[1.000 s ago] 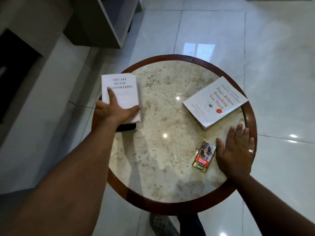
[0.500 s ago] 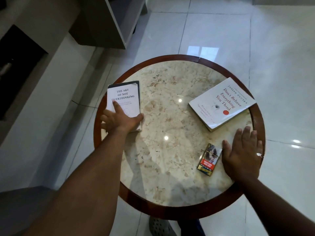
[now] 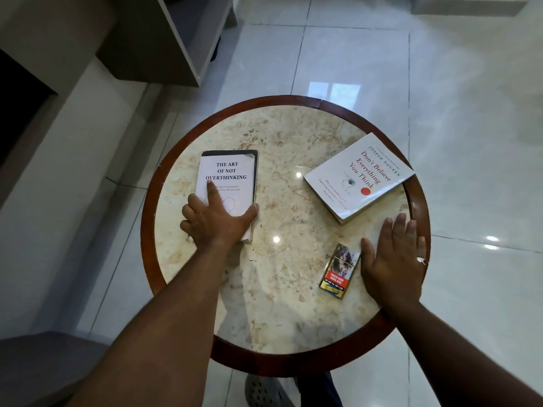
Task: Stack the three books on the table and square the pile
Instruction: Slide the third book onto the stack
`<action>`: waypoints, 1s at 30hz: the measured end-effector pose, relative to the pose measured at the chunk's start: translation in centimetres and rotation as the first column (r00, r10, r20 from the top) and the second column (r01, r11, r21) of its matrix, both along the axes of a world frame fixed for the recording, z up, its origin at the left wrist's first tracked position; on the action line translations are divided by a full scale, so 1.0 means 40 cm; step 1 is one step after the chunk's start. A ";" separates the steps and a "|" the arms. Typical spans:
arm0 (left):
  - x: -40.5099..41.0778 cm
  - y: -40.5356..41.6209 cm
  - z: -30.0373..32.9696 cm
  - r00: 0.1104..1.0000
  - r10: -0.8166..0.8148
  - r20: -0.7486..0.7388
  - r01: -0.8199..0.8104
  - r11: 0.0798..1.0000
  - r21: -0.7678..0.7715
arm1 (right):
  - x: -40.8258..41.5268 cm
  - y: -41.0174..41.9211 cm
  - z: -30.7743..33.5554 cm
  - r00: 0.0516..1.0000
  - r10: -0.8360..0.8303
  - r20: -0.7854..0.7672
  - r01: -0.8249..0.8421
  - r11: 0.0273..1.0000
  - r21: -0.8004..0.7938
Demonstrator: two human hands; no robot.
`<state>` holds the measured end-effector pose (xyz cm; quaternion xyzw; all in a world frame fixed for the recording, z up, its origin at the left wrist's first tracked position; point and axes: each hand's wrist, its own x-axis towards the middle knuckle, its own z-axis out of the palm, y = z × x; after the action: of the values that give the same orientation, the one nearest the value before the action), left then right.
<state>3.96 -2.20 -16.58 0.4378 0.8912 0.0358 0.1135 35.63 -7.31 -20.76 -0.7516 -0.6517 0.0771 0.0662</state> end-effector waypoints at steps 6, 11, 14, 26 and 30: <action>-0.011 -0.001 -0.012 0.999 -0.024 -0.045 0.025 1.000 0.016 | 0.001 -0.001 0.001 1.000 -0.003 -0.003 0.003 1.000 0.013; -0.010 0.007 -0.011 0.999 -0.026 -0.047 0.024 0.999 -0.047 | 0.002 -0.001 0.000 1.000 -0.002 0.000 0.002 1.000 0.012; -0.029 0.019 -0.003 0.999 0.022 -0.032 -0.025 0.997 -0.069 | 0.003 -0.002 -0.001 1.000 0.001 -0.008 -0.001 1.000 0.005; 0.168 0.093 0.044 0.906 -0.419 0.064 0.417 0.908 0.043 | 0.004 0.000 0.007 1.000 0.001 -0.023 -0.002 1.000 -0.025; 0.374 0.180 0.064 0.757 -0.630 0.175 0.639 0.769 0.000 | 0.005 0.001 0.002 1.000 0.000 0.002 0.000 1.000 -0.023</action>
<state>18.92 5.02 -14.00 0.7056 0.6783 0.0045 0.2049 35.83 -7.25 -20.70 -0.7524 -0.6508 0.0839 0.0569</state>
